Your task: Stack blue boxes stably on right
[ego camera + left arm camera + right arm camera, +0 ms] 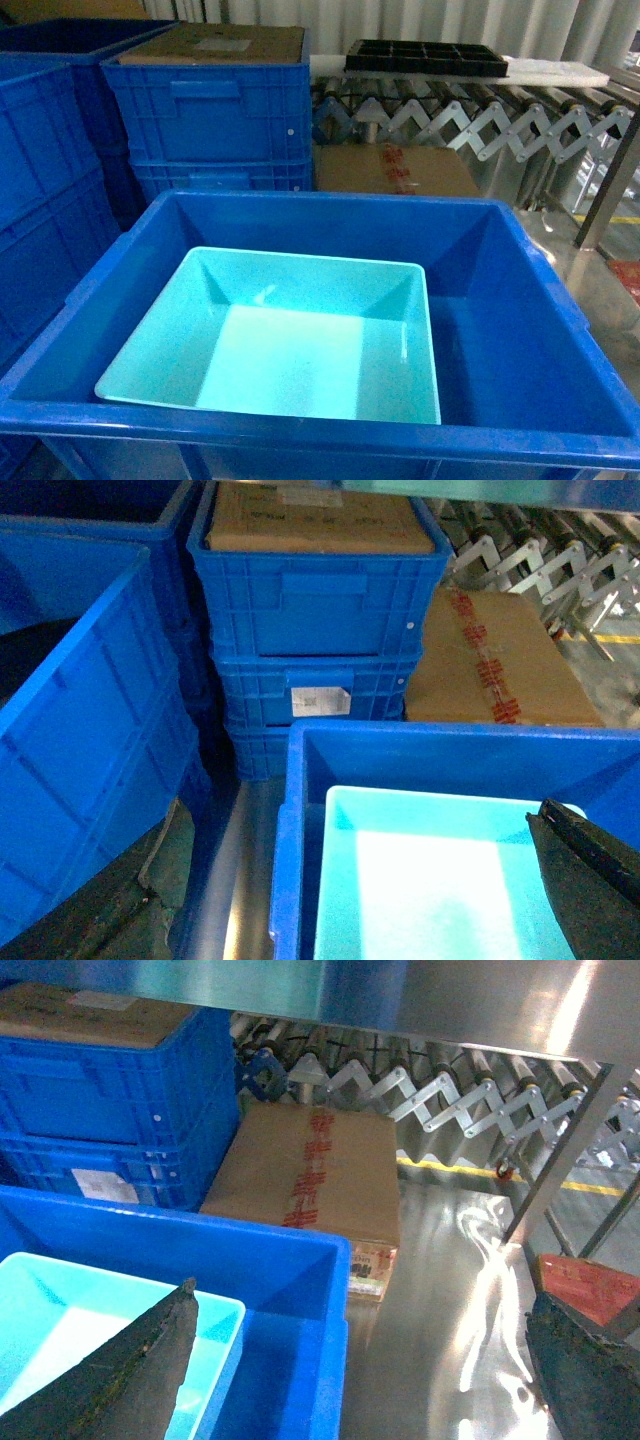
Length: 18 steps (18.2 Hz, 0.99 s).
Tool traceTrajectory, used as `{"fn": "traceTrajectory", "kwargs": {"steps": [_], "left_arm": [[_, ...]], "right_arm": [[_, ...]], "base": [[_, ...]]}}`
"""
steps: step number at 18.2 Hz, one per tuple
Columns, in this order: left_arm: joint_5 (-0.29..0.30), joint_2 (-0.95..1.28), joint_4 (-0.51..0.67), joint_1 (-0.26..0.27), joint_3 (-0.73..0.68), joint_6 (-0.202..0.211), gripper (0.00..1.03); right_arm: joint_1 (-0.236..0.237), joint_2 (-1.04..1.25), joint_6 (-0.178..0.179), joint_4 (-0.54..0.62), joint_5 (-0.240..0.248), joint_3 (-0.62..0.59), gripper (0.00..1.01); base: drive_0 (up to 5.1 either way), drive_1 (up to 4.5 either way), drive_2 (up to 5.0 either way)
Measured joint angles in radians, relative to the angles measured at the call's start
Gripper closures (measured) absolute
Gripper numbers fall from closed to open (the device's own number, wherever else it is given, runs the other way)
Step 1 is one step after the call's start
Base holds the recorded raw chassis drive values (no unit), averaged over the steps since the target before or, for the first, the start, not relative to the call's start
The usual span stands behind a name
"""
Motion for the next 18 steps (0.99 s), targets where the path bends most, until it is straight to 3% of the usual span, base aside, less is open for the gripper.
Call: {"fn": "traceTrajectory", "kwargs": {"steps": [2,3,5,6,7,10,11,13,18], "left_arm": [[0.0,0.005,-0.005,0.0,-0.008,-0.006,0.05],[-0.025,-0.026,0.248,0.004,-0.103,0.021,0.16],[-0.019,-0.107,0.467,0.015,-0.291,0.043,0.36],[-0.016,-0.134,0.517,0.02,-0.353,0.048,0.45],[0.037,-0.168,0.553,0.054,-0.419,0.049,0.58],[0.044,-0.254,0.59,0.085,-0.553,0.049,0.89],[0.049,-0.286,0.597,0.08,-0.592,0.049,1.01],[0.048,-0.333,0.597,0.08,-0.642,0.051,1.01],[0.049,-0.476,0.561,0.08,-0.75,0.051,1.01]], "right_arm": [[0.005,-0.001,0.006,0.053,0.013,-0.013,0.05],[-0.003,-0.049,0.019,0.248,0.05,-0.12,0.21],[-0.038,-0.122,0.026,0.326,0.044,-0.249,0.42],[-0.044,-0.145,0.026,0.346,0.037,-0.297,0.51],[-0.056,-0.177,0.026,0.36,0.016,-0.354,0.64],[-0.083,-0.259,0.026,0.376,-0.009,-0.458,0.95],[-0.135,-0.297,0.026,0.377,-0.078,-0.492,0.99],[-0.167,-0.336,0.03,0.373,-0.077,-0.532,0.99],[-0.159,-0.48,0.03,0.317,-0.089,-0.621,0.99]], "base": [[0.0,0.0,0.0],[0.0,0.0,0.0],[0.0,0.0,0.0],[0.0,0.0,0.0],[0.0,0.0,0.0],[0.0,0.0,0.0],[0.0,0.0,0.0],[0.0,0.0,0.0],[0.0,0.0,0.0]]}}
